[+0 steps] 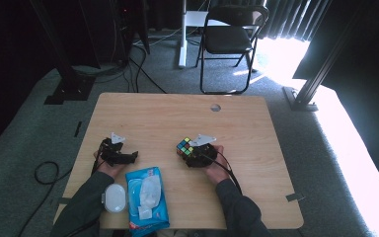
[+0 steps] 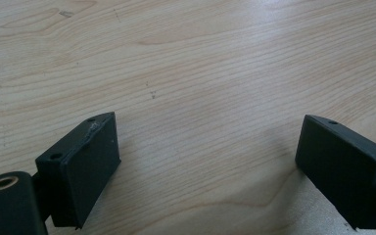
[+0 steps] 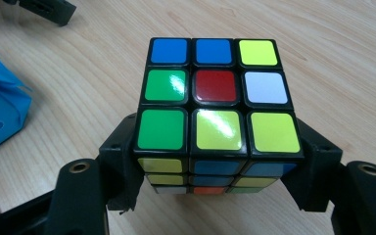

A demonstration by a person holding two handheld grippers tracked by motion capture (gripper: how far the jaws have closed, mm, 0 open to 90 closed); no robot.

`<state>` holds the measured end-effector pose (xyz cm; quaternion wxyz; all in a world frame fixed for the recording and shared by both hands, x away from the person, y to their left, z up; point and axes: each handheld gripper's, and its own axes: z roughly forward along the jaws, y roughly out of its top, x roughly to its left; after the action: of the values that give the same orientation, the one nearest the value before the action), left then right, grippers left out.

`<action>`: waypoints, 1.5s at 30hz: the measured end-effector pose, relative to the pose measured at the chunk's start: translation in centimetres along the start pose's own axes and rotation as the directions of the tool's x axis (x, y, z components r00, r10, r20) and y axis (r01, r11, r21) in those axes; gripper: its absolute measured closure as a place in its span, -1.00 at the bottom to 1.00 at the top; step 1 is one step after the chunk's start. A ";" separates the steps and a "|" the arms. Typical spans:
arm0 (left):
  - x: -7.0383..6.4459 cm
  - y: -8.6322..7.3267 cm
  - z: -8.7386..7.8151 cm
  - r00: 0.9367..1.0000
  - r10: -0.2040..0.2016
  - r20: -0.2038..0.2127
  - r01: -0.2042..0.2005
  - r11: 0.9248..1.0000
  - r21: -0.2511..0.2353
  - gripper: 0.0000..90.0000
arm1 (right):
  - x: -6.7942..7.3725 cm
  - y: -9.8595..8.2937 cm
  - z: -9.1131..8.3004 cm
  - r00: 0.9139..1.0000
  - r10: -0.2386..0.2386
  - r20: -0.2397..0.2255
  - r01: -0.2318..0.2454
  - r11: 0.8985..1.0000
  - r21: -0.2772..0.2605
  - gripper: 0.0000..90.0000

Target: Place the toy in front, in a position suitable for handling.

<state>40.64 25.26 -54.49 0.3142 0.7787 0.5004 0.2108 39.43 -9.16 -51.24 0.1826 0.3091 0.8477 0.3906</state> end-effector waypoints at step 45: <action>0.0 0.0 0.0 1.000 0.000 0.000 0.000 1.000 0.000 -0.79 | 2.1 -2.2 -1.2 0.996 -0.036 -0.078 0.039 0.999 0.025 -0.24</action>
<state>40.64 25.26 -54.49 0.3141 0.7788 0.5005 0.2108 36.34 -9.54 -52.35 0.1526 0.2801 0.8650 0.3874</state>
